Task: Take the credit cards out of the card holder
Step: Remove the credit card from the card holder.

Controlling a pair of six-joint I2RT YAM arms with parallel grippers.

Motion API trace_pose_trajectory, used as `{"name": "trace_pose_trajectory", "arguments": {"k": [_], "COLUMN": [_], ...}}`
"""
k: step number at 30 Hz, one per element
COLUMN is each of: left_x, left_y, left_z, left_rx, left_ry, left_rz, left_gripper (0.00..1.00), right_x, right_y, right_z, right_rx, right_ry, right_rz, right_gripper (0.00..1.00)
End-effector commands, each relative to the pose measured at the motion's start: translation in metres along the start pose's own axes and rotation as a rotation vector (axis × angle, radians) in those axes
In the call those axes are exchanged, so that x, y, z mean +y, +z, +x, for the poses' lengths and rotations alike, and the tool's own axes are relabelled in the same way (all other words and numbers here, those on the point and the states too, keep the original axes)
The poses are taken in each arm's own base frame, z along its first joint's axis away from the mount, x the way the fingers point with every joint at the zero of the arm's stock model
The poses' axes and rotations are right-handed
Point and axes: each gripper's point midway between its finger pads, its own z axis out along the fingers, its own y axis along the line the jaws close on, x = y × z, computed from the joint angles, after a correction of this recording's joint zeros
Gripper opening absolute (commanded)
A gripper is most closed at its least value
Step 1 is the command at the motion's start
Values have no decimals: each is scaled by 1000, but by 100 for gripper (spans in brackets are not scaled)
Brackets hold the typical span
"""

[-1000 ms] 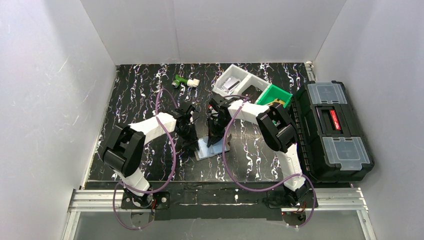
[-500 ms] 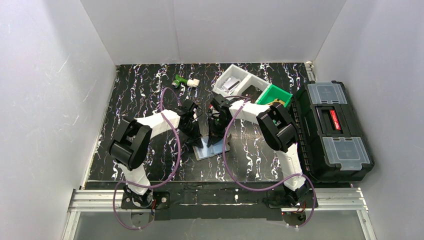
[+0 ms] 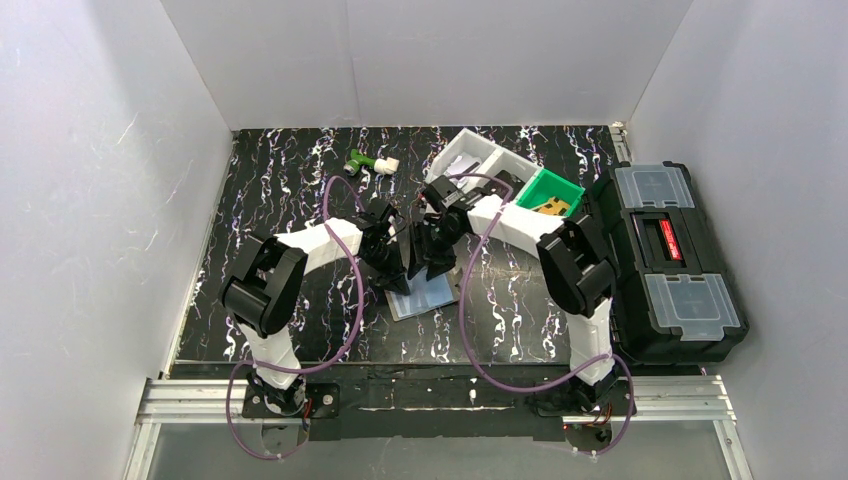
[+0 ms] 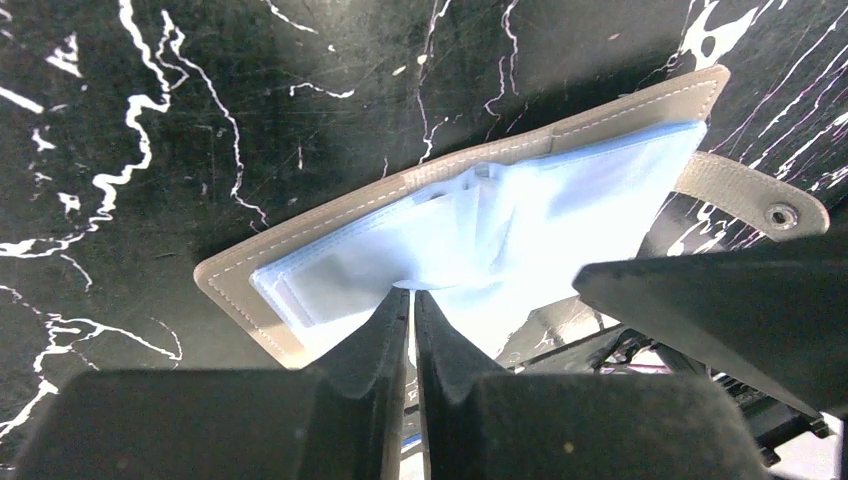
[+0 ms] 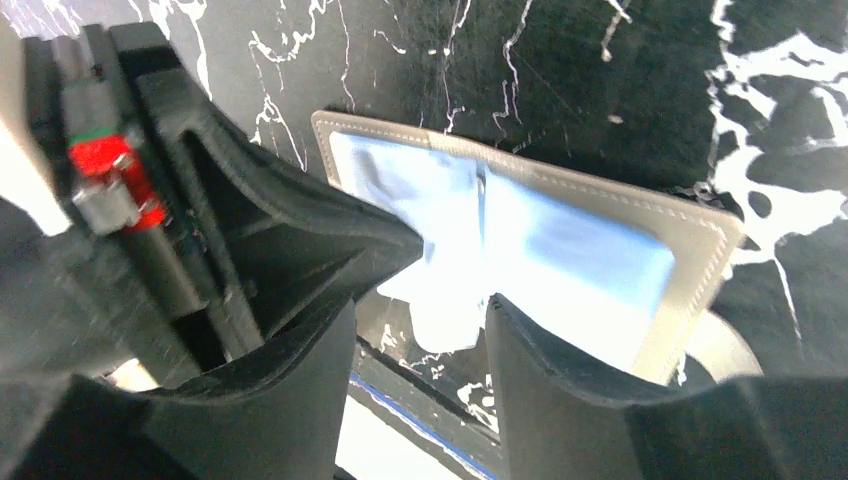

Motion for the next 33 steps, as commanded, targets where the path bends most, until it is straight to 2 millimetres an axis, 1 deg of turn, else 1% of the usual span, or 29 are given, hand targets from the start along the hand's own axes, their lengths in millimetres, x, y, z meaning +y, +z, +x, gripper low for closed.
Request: {"name": "trace_pose_trajectory", "arguments": {"k": [1,4,7,12,17,22,25,27,30,33], "left_x": [-10,-22,-32,-49,-61,-70,-74,-76,-84,-93], "left_y": [-7,-12,-15,-19,-19,-17,-15,-13,-12,-11], "left_z": [-3,-6,-7,-10,-11,-8,-6,-4,-1,3], "left_rx": [-21,-25,-28,-26,-16,14,26,36,50,63], "left_ry": [46,71,89,101,114,120,122,122,125,137], "left_rz": [36,91,133,206,236,259,268,274,292,309], "left_gripper": [8,9,10,10,11,11,11,11,12,17], "right_x": [-2,-10,-21,-37,-49,-61,-68,-74,-83,-92], "right_y": [-33,-44,-52,-57,-54,-44,-41,-44,-56,-69], "right_z": [-6,-6,-4,1,4,8,10,10,10,12], "right_rx": [-85,-121,-142,-152,-155,-134,-133,-150,-195,-236], "right_ry": [-10,-9,3,24,27,40,64,84,109,136], "right_rz": [80,125,152,165,187,216,229,242,271,280], "right_gripper": [60,63,63,63,62,62,63,63,66,69]}}
